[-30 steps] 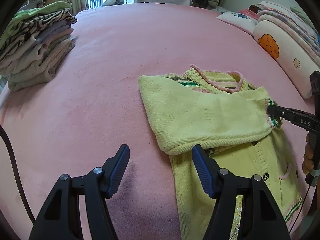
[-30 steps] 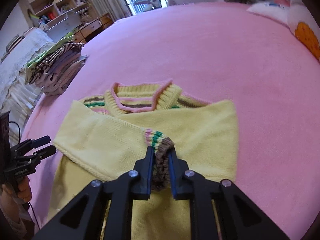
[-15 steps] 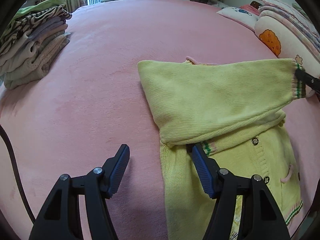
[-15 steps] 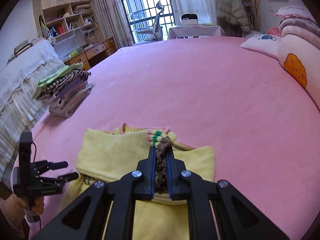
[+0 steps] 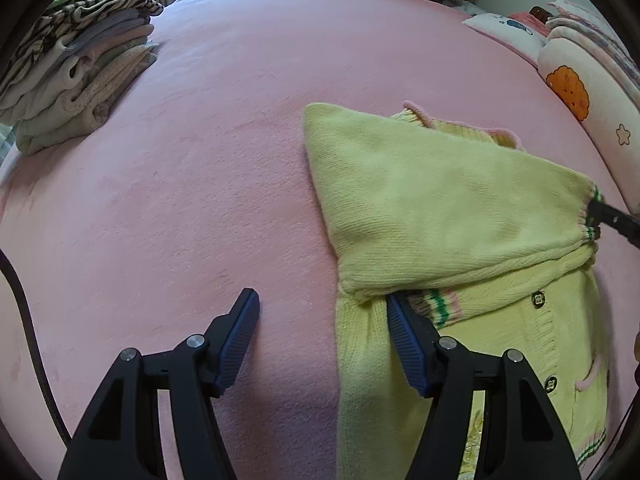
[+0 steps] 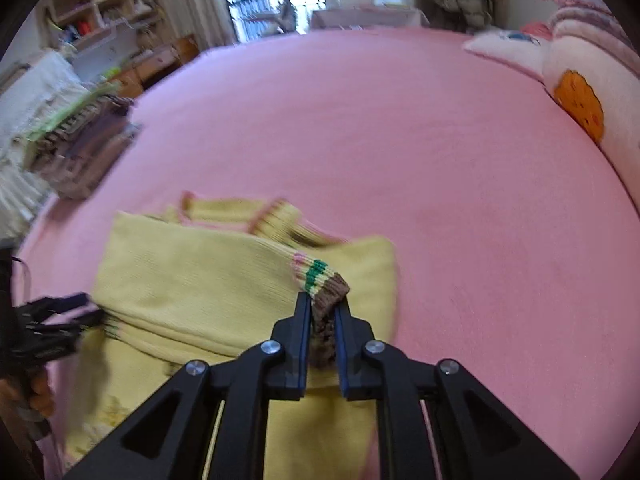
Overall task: Fold small clothes
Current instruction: 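Grasp the folded sleeve's brown cuff with the right tool and straighten it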
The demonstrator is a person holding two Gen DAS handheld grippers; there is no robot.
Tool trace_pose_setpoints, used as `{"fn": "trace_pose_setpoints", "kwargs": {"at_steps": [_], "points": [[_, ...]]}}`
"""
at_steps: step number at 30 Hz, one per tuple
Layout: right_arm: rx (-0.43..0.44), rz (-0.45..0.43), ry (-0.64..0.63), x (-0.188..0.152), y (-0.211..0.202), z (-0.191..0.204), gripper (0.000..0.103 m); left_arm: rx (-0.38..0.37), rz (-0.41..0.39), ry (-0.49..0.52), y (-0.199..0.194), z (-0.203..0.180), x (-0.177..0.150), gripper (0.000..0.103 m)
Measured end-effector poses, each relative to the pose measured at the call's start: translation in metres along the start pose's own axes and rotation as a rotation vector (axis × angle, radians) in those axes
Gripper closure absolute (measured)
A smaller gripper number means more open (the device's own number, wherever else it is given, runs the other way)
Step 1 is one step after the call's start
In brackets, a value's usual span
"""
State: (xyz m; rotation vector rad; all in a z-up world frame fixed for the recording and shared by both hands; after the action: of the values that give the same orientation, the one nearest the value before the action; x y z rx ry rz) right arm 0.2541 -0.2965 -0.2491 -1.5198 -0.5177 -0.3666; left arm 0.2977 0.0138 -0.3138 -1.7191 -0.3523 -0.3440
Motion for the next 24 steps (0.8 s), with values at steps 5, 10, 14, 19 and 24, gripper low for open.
{"fn": "trace_pose_setpoints", "kwargs": {"at_steps": [5,10,14,19,24], "points": [[-0.094,0.029,0.072,-0.014,0.004,-0.031,0.086,-0.015,-0.004,0.001,-0.011,0.003,0.002,0.039],[-0.085,-0.052,0.077,-0.001,-0.016,-0.033,0.086,-0.029,-0.080,0.039,-0.033,-0.011,0.021,0.039],[-0.050,-0.066,0.022,0.011,-0.012,-0.008,0.087,-0.039,-0.101,0.051,-0.031,-0.031,0.036,0.039],[-0.028,-0.054,-0.037,0.011,0.003,0.023,0.087,-0.029,-0.071,0.084,-0.008,-0.053,0.037,0.039],[-0.077,0.016,-0.060,-0.011,0.023,0.019,0.090,0.011,-0.040,0.098,0.017,-0.050,0.029,0.036]]}}
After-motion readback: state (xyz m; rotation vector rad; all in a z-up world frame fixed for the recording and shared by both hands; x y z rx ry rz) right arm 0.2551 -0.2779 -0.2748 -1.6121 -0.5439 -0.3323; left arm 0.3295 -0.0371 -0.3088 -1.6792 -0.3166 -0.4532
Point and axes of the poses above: each gripper's, at about its wrist camera, not at the fingertips, and y roughly the way its jaws point, z to its left, x to its top, the point moved 9 cm from there along y, roughly the way its jaws point, and after that the axes turned 12 degrees about -y, right-handed, at the moved point
